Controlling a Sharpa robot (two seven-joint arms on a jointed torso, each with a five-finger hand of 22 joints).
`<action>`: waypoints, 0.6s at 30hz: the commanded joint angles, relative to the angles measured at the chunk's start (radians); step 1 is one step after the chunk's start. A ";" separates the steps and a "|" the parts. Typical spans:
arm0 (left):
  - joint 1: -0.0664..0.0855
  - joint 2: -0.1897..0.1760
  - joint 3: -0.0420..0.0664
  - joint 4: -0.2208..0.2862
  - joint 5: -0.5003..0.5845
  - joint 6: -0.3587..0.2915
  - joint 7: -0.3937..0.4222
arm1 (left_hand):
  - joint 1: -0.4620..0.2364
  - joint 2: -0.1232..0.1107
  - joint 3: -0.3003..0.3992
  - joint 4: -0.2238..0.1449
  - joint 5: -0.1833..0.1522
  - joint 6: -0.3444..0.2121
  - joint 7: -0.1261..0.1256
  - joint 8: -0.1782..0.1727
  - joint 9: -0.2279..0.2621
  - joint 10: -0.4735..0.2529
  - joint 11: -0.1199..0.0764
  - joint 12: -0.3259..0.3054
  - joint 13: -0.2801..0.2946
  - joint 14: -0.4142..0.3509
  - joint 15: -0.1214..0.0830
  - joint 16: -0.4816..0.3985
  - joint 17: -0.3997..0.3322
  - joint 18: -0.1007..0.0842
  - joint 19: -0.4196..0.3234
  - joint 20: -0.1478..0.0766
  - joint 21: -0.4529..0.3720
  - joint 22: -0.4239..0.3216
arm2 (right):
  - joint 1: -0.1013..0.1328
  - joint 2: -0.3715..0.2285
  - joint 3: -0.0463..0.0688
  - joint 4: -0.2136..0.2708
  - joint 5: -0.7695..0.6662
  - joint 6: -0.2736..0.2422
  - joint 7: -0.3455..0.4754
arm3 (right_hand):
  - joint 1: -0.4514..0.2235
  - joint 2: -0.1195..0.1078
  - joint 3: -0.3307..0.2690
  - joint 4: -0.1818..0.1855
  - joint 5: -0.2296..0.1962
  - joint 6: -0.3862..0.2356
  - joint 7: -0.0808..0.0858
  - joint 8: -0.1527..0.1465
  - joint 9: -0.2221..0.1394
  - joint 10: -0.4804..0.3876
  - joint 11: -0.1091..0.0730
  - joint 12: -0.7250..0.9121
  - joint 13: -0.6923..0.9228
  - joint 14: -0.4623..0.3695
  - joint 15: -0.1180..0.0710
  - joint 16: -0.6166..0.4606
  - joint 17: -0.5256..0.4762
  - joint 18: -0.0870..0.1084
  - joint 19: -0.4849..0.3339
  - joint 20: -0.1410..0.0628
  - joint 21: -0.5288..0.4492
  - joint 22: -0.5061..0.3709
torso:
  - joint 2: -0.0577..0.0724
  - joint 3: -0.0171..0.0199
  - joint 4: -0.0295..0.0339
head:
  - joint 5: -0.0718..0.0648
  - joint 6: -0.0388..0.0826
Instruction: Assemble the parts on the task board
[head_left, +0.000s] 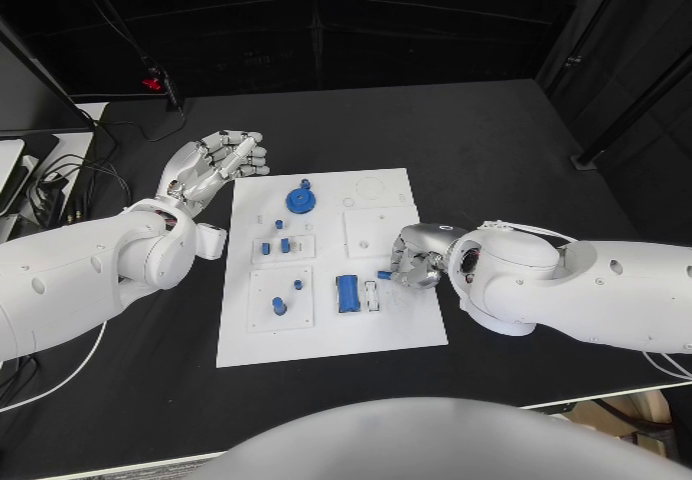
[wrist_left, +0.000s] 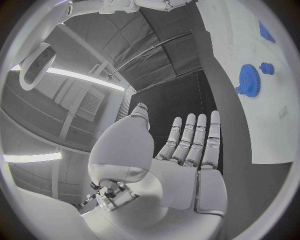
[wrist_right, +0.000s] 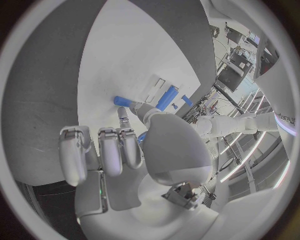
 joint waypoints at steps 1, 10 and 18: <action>0.001 0.001 0.001 0.000 0.003 0.010 0.007 | -0.002 0.011 -0.007 -0.001 0.005 -0.006 0.136 0.006 -0.001 -0.007 0.001 0.006 -0.001 -0.004 -0.001 0.007 -0.001 -0.004 -0.008 0.002 0.001 -0.001 | 0.001 -0.002 0.000 0.000 0.017 -0.021 0.012 | -0.003 -0.008 -0.007 0.000 -0.007 0.009 0.001 -0.001 0.000 0.106 0.008 0.003 0.263 0.108 0.007 0.002 0.263 -0.007 0.102 0.006 0.003 0.263 | 0.000 0.0000 0.0015 | -0.001 0.000; 0.001 0.001 0.001 -0.001 0.003 0.011 0.006 | -0.001 0.012 -0.007 -0.001 0.005 -0.006 0.136 0.007 -0.001 -0.007 0.001 0.006 -0.001 -0.004 -0.001 0.007 -0.001 -0.004 -0.008 0.002 0.001 -0.001 | 0.001 -0.003 0.000 -0.004 0.021 -0.036 0.022 | -0.004 -0.010 -0.012 0.001 -0.012 0.030 0.000 -0.011 -0.002 0.106 0.007 0.003 0.263 0.108 0.008 0.002 0.263 -0.007 0.102 0.007 0.003 0.263 | 0.000 -0.0010 -0.0003 | 0.000 0.000; 0.001 0.002 0.001 -0.002 0.003 0.011 0.006 | -0.001 0.012 -0.007 -0.001 0.005 -0.006 0.136 0.007 -0.001 -0.007 0.001 0.006 -0.001 -0.004 -0.001 0.007 -0.001 -0.004 -0.008 0.002 0.001 -0.001 | 0.001 -0.003 0.000 0.003 -0.052 -0.039 0.021 | -0.029 -0.047 -0.059 0.014 -0.052 0.040 0.000 -0.041 -0.007 0.106 0.008 0.003 0.263 0.108 0.008 0.002 0.263 -0.007 0.102 0.009 0.003 0.263 | 0.000 0.0003 -0.0001 | 0.003 0.000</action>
